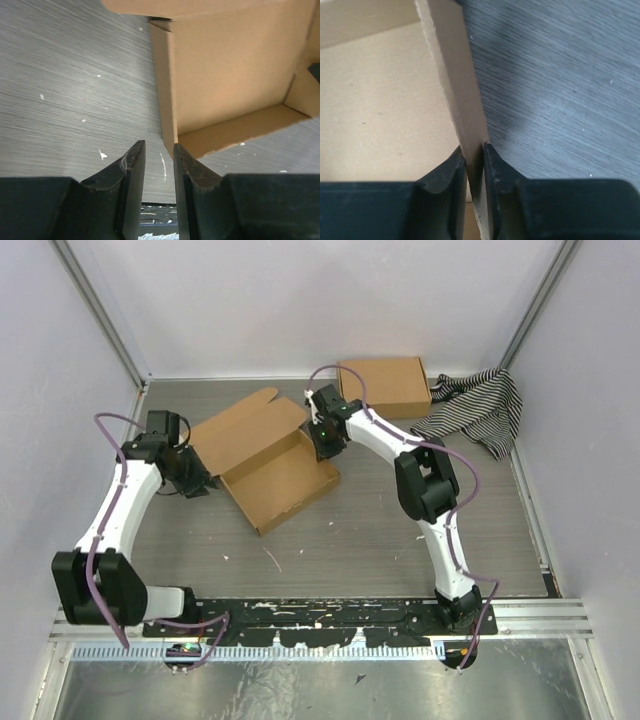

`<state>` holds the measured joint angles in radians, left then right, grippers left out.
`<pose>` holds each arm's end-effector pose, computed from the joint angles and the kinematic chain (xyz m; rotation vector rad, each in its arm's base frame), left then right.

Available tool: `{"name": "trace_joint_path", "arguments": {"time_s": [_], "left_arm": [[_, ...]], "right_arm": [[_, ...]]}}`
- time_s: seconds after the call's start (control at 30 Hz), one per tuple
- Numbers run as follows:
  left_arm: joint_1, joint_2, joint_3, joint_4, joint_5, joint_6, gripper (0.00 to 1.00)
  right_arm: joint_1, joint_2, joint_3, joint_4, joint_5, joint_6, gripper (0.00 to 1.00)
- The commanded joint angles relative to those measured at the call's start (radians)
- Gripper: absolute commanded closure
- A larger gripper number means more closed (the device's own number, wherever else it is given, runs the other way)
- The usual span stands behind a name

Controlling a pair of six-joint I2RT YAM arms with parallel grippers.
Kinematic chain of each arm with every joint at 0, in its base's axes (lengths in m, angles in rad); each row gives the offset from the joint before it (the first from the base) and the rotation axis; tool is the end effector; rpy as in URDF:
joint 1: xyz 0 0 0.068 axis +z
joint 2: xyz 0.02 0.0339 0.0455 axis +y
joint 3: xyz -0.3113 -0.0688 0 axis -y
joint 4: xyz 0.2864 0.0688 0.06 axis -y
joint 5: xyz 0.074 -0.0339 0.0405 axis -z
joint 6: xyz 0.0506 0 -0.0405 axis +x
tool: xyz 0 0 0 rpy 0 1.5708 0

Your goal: Fold the paper box

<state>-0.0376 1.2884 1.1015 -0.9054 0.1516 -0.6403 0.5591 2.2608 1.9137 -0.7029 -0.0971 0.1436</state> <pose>0.2824 -0.0183 0.3081 -0.7565 2.6031 -0.4139 0.4804 0.3064 0.2047 -0.5828 2.5975 0.3655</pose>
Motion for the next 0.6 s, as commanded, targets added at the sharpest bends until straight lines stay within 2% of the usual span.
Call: {"name": "trace_joint_path", "arguments": {"time_s": [0.0, 0.13, 0.43, 0.47, 0.5, 0.57], "left_arm": [[0.021, 0.101, 0.093, -0.110, -0.125, 0.043, 0.63], [0.064, 0.227, 0.187, -0.165, -0.164, 0.042, 0.56], [0.159, 0.443, 0.363, -0.125, -0.143, 0.051, 0.49], [0.160, 0.461, 0.376, -0.119, -0.136, 0.052, 0.48], [0.161, 0.478, 0.388, -0.118, -0.125, 0.055, 0.48], [0.160, 0.513, 0.404, -0.124, -0.119, 0.062, 0.46]], "right_arm": [[0.002, -0.053, -0.055, 0.010, 0.030, 0.056, 0.82], [0.005, -0.145, -0.221, 0.037, 0.039, 0.098, 0.88], [0.115, -0.365, -0.512, 0.046, 0.108, 0.184, 0.89], [0.128, -0.388, -0.532, 0.037, 0.116, 0.195, 0.84], [0.138, -0.405, -0.540, 0.028, 0.119, 0.211, 0.71], [0.153, -0.444, -0.548, 0.010, 0.098, 0.235, 0.54]]}}
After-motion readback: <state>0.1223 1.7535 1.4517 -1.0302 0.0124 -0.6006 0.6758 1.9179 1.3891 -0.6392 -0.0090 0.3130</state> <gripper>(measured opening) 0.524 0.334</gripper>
